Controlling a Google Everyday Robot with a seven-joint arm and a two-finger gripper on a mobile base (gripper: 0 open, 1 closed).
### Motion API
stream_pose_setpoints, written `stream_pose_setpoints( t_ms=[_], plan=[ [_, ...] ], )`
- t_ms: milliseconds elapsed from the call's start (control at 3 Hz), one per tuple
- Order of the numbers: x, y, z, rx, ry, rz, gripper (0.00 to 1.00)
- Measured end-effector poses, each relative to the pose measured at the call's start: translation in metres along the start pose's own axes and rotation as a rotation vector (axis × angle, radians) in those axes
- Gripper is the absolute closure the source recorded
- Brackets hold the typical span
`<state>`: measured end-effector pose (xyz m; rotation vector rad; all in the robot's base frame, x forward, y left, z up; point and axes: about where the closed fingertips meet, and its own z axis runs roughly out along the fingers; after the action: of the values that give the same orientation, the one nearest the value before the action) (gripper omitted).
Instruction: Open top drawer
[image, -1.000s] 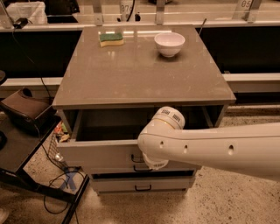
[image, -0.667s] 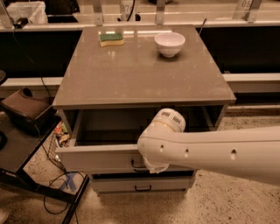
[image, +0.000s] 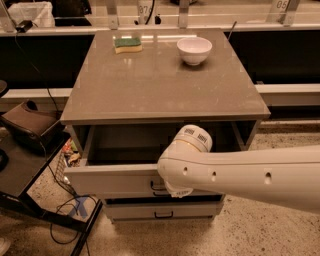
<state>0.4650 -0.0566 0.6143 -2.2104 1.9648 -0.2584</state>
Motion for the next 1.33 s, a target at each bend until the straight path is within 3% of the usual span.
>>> stream_pose_setpoints(
  t_ms=[1333],
  plan=[
    [0.004,0.011,-0.010,0.011,0.019,0.010,1.00]
  ],
)
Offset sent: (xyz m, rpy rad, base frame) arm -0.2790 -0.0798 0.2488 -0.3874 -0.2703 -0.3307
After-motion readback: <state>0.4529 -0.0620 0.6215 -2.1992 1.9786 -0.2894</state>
